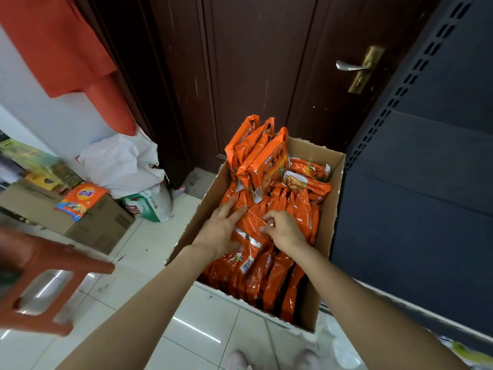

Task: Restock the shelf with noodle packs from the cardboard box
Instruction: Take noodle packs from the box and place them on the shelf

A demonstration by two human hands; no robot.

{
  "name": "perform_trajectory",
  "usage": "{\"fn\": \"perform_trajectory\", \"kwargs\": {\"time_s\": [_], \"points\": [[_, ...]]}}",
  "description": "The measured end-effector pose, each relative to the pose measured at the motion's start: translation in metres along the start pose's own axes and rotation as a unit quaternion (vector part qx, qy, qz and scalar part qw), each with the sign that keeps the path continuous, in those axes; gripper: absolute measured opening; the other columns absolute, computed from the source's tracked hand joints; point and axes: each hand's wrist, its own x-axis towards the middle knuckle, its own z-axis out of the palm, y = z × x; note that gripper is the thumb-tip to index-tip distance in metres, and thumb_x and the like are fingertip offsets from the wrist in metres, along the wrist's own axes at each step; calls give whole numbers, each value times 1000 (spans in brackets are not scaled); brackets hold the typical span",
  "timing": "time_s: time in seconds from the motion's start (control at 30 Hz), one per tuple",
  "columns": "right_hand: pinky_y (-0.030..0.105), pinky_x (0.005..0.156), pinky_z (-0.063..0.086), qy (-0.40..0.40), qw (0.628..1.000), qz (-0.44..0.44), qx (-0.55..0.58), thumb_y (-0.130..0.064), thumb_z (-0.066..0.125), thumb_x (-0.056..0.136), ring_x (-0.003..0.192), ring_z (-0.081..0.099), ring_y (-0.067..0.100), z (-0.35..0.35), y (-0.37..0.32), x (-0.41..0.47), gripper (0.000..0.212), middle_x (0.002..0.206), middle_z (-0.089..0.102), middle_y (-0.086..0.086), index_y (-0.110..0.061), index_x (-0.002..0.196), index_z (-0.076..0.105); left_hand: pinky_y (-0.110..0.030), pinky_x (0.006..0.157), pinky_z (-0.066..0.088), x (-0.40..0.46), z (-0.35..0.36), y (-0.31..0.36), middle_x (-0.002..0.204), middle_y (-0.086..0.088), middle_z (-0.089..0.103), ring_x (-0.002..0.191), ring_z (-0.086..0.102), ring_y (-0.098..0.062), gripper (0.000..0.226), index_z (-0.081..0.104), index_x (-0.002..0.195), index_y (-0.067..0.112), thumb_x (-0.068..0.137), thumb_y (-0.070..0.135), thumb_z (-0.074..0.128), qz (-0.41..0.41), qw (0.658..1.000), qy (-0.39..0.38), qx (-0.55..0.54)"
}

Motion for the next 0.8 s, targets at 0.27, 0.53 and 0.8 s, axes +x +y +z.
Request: {"fn": "perform_trajectory", "kwargs": {"time_s": [0.27, 0.53, 0.8], "points": [[22, 82, 42, 94, 994, -26, 40, -12, 54, 94, 101, 60, 16, -47, -1, -5, 18, 106, 66, 4, -6, 105, 67, -40, 106, 40, 0, -14, -1, 141, -8, 42, 125, 48, -27, 78, 19, 147, 29, 85, 35, 66, -98, 949, 9, -301], [38, 106, 34, 101, 993, -53, -33, -34, 50, 95, 128, 40, 22, -56, 6, -13, 36, 134, 49, 4, -21, 129, 52, -28, 75, 55, 1, -30, -1, 97, -5, 67, 82, 67, -14, 37, 61, 119, 16, 86, 31, 66, -148, 841, -15, -520], [47, 117, 4, -13, 967, -149, -208, -63, 63, 73, 130, 36, 13, -68, -30, -36, 72, 135, 47, -8, -35, 136, 41, -16, 47, 44, 16, -49, 35, 79, -6, 56, 63, 52, -9, 18, 54, 100, 8, 88, 16, 65, -227, 746, 0, -627]]}}
